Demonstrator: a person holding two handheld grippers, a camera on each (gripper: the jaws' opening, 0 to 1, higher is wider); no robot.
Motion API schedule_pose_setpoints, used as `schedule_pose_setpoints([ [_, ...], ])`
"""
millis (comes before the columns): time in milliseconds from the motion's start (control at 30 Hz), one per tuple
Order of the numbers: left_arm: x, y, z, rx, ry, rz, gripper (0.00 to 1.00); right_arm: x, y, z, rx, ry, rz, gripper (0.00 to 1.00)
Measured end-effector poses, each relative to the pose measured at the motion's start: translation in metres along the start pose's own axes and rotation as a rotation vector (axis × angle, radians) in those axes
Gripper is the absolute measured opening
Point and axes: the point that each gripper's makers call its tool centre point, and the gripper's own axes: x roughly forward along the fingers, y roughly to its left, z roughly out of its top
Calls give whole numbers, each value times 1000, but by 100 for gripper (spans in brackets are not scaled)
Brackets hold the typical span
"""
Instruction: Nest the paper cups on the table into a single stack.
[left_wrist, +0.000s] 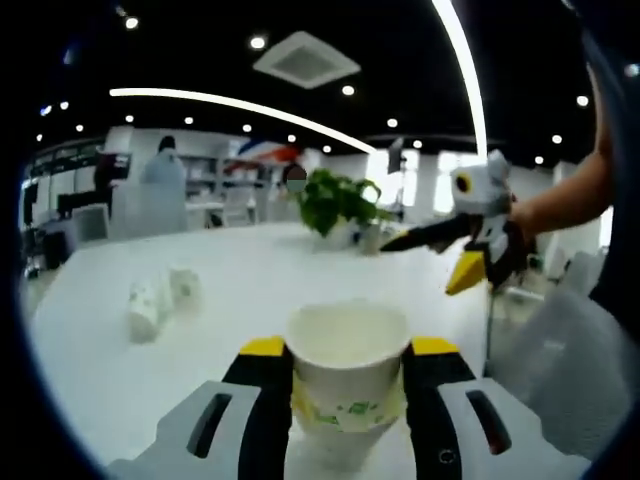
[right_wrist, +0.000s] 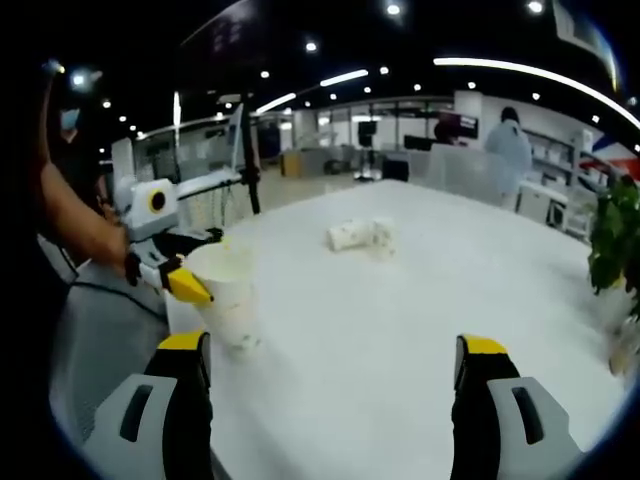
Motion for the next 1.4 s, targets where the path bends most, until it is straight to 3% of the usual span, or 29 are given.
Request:
schedule_pose_setpoints([
  [67,-2,1,-8,26,44,15,42,1,0,0,0,-3,2,100],
  [100,-2,-1,-5,22,28,9,42,2,0,0,0,-3,3,100],
  [333,-3,1,-10,47,74,15,43,2,1,-1,4,-9,4,100],
  [500,-2,-1,-7,24,74,6,46,1,1,-1,9,-16,0,100],
  [567,-3,1,-7,9,77,13,53,0,-1,-1,12,-20,-3,100],
  [733,-7,3,13,-29,14,-14,74,0,-3,-1,15,-25,-8,100],
  [800,-9,7,18,-31,8,-12,79,0,-4,-2,14,-25,-9,100],
  [1033,-25,42,49,-35,-27,57,90,0,-7,2,14,-39,-18,100],
  [1133,-31,55,55,-38,-33,78,95,0,-9,6,17,-51,-23,100],
  [1300,-46,83,52,-52,2,155,98,0,-15,11,10,-65,-37,100],
  [1400,-57,100,38,-68,47,201,98,-1,-21,13,6,-69,-48,100],
])
